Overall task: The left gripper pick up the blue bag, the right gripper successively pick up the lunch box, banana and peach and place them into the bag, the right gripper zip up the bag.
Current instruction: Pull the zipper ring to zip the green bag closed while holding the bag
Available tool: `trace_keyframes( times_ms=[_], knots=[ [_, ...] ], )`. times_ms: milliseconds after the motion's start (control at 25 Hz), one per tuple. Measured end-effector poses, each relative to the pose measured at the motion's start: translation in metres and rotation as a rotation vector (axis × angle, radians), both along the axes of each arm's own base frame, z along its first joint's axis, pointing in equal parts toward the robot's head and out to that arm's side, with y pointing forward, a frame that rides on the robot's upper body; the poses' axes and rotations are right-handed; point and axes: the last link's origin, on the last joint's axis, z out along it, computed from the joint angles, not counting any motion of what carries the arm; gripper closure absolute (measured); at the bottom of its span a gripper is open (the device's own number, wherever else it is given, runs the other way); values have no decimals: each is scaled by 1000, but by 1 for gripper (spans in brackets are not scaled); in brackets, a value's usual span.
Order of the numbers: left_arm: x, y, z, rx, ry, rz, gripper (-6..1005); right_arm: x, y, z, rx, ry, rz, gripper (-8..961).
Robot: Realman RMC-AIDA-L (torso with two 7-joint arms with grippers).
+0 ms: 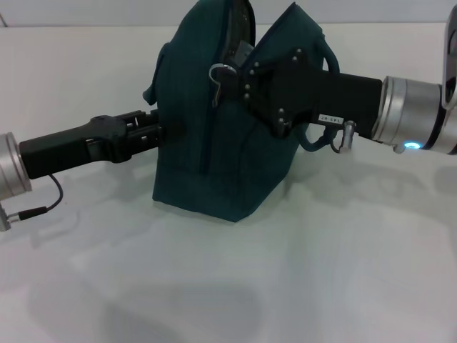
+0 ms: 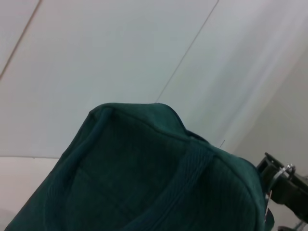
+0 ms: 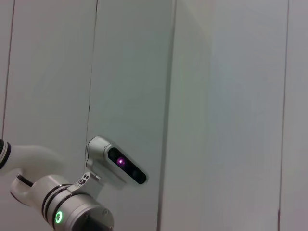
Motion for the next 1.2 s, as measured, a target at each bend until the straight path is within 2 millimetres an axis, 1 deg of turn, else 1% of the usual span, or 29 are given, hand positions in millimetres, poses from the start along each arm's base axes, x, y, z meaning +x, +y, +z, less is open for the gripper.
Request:
trace_keyframes(
  times_ms=[160, 400, 600, 680, 840, 1200],
  knots=[
    [-1, -1, 1, 8, -7, 4, 391, 1, -1, -1, -4, -1, -2, 937],
    [-2, -2, -1, 8, -13, 1, 623, 2, -1, 0, -5, 0, -9, 936],
    [0, -6, -10, 27, -9, -55, 826, 2, 0, 2, 0, 25, -25, 935],
    [2, -8, -14, 23, -6, -86, 853, 1, 0, 4, -2, 41, -32, 935],
    [3, -10, -17, 9, -9, -91, 908, -1, -2, 6, -19, 63, -31, 934],
    [5, -13, -25, -32, 13, -121, 937, -1, 3, 13, -69, 107, -103, 932]
  ],
)
